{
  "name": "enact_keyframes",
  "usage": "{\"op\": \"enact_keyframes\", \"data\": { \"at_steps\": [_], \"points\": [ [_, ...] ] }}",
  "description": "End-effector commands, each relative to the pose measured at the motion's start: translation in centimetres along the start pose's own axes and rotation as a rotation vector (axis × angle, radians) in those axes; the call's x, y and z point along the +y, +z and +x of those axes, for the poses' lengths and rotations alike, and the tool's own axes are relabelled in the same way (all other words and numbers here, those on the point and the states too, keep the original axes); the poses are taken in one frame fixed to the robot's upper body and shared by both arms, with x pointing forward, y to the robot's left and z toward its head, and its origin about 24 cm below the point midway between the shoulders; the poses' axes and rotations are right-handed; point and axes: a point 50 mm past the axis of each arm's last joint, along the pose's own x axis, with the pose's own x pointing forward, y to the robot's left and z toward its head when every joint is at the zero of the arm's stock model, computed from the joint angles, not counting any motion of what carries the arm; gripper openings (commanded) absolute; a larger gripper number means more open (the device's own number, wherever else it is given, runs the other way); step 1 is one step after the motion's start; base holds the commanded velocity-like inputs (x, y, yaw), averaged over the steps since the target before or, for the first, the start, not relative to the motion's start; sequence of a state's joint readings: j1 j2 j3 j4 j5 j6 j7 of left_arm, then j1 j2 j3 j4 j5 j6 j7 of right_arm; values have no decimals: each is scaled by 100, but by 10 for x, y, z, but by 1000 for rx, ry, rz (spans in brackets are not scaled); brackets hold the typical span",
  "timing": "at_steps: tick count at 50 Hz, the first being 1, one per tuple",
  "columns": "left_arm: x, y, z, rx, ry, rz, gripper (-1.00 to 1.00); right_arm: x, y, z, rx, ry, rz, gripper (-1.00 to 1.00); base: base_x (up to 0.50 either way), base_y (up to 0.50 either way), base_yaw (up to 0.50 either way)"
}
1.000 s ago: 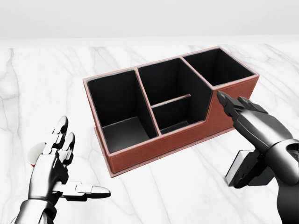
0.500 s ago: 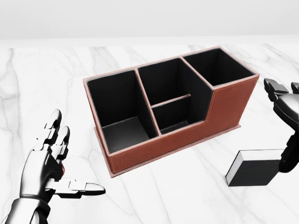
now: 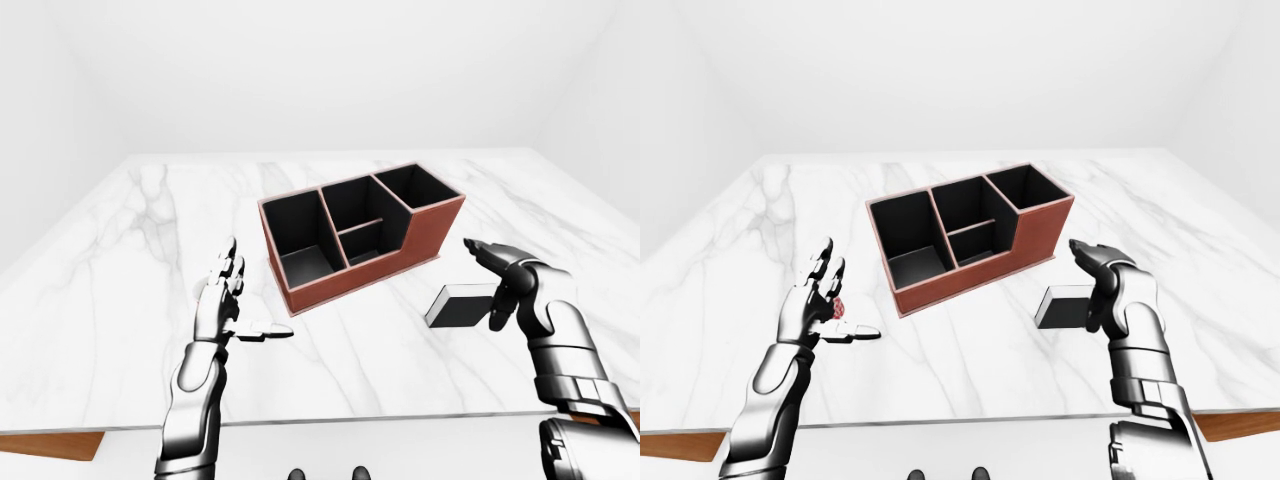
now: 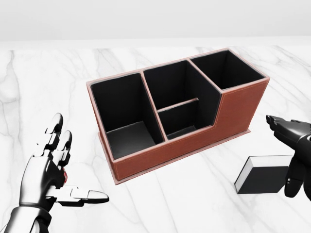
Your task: Pick up the book and place it in the left compartment of the caddy.
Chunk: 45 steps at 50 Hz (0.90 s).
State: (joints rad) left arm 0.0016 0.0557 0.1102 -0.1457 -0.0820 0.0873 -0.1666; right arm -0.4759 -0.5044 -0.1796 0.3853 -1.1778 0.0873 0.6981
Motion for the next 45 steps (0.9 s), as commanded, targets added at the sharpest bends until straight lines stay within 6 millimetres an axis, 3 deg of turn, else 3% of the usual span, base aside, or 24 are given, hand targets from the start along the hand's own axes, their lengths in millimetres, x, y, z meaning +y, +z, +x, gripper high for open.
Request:
{"op": "enact_keyframes", "data": {
  "at_steps": [1,11,24,25,26,27,45],
  "points": [
    [-1,0,-1,1,-3,2,100,21,-6,18,37,149,18,100,0,0,0],
    [-3,-4,-3,16,-6,8,100,33,-8,30,63,172,15,100,0,0,0],
    [-5,-6,-4,26,-11,10,100,33,-7,41,86,110,24,100,0,0,0],
    [-5,-6,-4,26,-12,10,100,33,-7,42,91,98,18,60,0,0,0],
    [-5,-6,-4,26,-12,10,100,30,-9,43,97,63,16,-79,0,0,0],
    [-5,-6,-4,25,-12,10,100,28,-8,43,98,52,19,-100,0,0,0],
    [-5,-7,-4,32,-8,15,100,19,-8,44,90,-3,52,-100,0,0,0]
  ]
}}
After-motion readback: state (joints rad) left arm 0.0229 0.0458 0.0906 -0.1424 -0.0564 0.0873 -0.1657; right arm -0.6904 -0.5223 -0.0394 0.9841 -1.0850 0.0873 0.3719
